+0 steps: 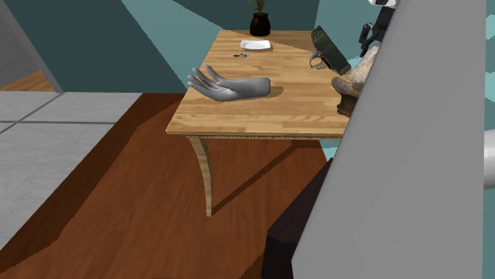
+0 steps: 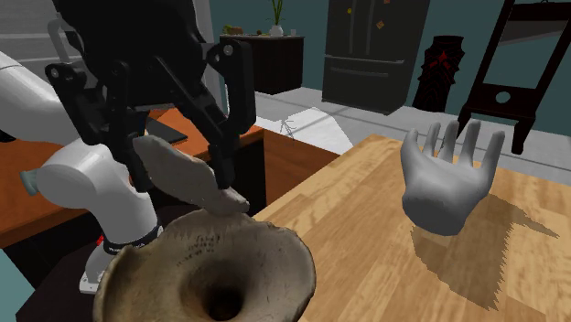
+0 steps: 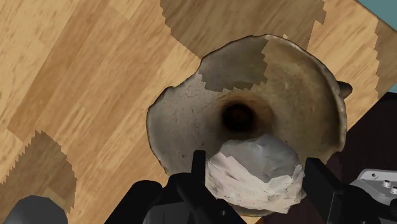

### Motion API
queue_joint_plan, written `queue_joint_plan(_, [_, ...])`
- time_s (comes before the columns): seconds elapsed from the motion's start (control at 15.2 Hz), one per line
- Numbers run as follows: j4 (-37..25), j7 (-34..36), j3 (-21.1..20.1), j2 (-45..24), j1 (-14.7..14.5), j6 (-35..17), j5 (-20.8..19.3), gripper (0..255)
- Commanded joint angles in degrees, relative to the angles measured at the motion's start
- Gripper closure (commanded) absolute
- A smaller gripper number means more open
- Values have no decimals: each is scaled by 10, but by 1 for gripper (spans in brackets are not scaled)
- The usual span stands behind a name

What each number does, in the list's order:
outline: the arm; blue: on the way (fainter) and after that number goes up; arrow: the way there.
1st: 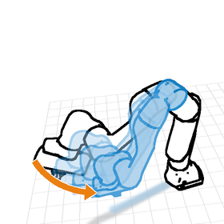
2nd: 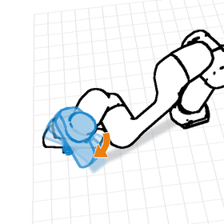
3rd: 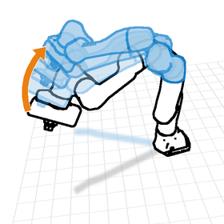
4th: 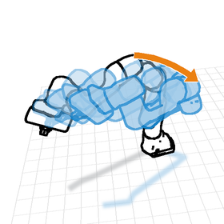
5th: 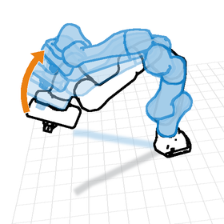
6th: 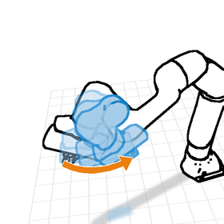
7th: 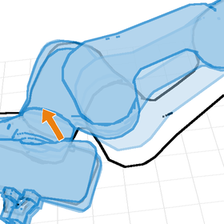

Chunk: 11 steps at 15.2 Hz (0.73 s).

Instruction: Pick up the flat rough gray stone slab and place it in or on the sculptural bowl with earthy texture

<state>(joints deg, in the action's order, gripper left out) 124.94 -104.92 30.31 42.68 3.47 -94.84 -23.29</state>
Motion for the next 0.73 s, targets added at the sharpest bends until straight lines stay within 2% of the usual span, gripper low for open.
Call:
queue_joint_plan(0.0, [18, 1, 3, 7, 3, -11, -5, 255])
queue_joint_plan(0.66, [96, 11, 21, 22, 13, -75, -24, 255])
